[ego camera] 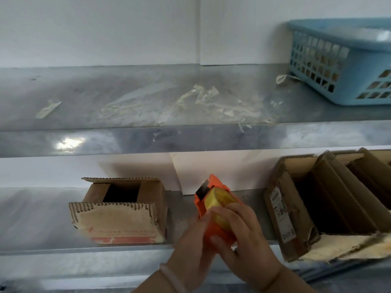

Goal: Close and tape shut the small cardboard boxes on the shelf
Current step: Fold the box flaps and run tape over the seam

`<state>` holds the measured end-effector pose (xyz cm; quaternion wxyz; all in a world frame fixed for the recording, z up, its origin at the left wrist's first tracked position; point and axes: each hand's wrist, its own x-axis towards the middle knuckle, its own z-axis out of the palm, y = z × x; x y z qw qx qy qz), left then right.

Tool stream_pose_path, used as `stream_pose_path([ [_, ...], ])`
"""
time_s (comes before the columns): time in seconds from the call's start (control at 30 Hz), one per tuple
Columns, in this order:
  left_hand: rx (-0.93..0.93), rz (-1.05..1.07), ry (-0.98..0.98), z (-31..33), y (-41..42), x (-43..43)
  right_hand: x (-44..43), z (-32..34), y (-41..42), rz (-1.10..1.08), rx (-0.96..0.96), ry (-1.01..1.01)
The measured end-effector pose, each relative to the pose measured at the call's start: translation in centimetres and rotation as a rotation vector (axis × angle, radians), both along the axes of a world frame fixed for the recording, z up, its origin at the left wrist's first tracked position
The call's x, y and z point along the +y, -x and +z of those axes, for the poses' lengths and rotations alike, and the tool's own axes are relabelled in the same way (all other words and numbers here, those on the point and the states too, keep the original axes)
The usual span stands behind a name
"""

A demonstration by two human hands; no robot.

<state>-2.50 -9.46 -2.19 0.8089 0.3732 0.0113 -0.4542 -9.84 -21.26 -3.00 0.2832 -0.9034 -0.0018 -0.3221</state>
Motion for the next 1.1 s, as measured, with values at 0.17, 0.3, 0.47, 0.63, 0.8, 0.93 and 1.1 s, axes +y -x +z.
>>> stream_pose_path([
  [0.17, -0.006, 0.043, 0.047, 0.0, 0.1, 0.0, 0.4, 0.3, 0.1, -0.029, -0.019, -0.006],
  [0.3, 0.014, 0.006, 0.070, 0.9, 0.4, 0.1, 0.7, 0.6, 0.4, -0.025, -0.020, -0.003],
  [0.47, 0.117, 0.015, 0.072, 0.9, 0.0, 0.4, 0.9, 1.1, 0.6, -0.010, -0.037, -0.034],
  [0.63, 0.133, 0.082, 0.002, 0.8, -0.5, 0.2, 1.4, 1.4, 0.9, 0.024, -0.016, -0.104],
  [0.8, 0.133, 0.102, -0.029, 0.8, -0.7, 0.0, 1.7, 1.5, 1.4, 0.013, -0.008, -0.169],
  [0.93, 0.085, 0.104, -0.076, 0.9, -0.7, 0.2, 2.0, 1.4, 1.6, 0.022, 0.015, -0.166],
  [1.1, 0.108, 0.047, -0.082, 1.4, -1.2, 0.4, 2.2, 1.4, 1.8, 0.052, 0.066, -0.205],
])
